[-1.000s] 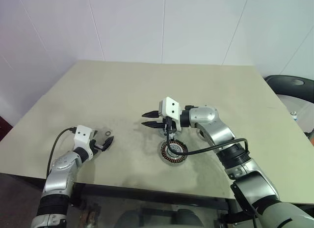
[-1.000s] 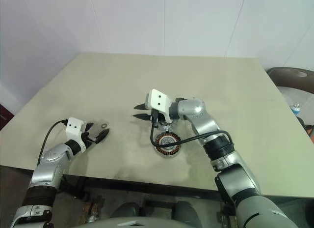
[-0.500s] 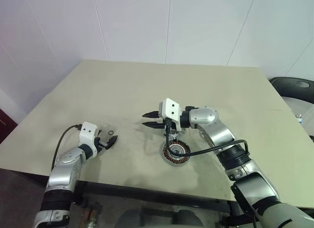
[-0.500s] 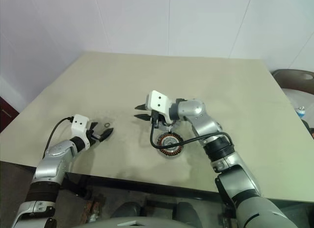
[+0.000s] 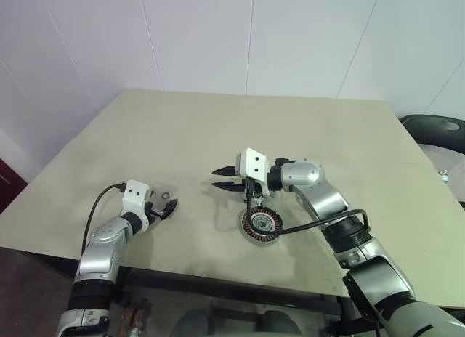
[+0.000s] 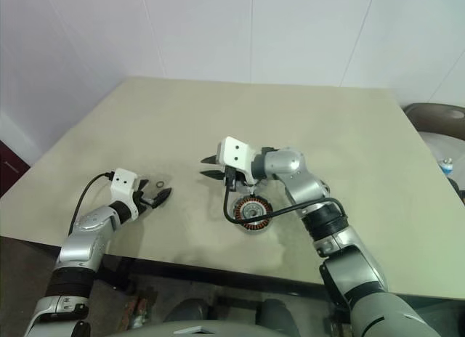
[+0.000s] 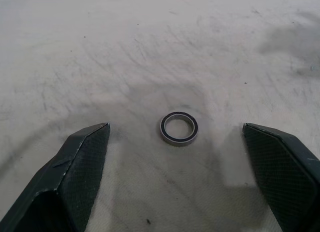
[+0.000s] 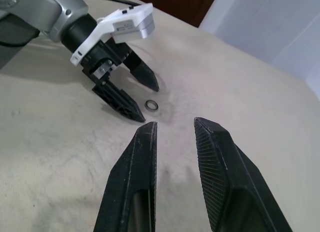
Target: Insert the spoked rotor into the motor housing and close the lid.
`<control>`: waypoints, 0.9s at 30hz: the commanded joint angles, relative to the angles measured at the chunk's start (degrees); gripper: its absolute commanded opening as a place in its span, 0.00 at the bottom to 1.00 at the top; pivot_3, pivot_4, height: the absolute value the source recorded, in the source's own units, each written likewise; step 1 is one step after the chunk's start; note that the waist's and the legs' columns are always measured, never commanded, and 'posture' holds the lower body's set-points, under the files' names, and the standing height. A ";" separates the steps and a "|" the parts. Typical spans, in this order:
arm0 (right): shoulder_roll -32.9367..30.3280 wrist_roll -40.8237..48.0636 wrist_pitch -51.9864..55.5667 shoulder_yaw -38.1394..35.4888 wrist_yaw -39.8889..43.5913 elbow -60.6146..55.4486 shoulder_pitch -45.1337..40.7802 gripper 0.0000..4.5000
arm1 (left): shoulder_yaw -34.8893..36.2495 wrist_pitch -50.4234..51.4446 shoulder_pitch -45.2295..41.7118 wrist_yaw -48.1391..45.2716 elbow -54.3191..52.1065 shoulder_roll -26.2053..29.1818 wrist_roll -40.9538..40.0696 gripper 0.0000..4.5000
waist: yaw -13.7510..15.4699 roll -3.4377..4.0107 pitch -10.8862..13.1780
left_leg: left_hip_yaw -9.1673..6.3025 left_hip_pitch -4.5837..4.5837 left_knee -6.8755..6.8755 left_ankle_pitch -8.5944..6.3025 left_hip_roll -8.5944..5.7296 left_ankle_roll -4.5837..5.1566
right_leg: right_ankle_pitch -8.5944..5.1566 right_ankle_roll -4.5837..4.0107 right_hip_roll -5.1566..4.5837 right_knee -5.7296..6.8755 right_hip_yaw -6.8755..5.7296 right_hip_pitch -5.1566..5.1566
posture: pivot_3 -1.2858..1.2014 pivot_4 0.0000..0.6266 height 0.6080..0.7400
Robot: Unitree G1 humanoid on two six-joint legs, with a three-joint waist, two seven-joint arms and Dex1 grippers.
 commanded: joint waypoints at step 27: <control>-0.21 -0.61 -1.36 -0.81 -0.06 -2.35 -0.65 0.28 | -2.34 -0.01 -2.05 2.33 4.80 -0.01 2.10 0.99 | -0.17 0.07 -0.03 | -0.05 0.96 -0.08 0.03 0.02 -0.03 | -0.01 -0.01 0.01 -0.03 -0.01 0.88 | 0.52 0.00 1.00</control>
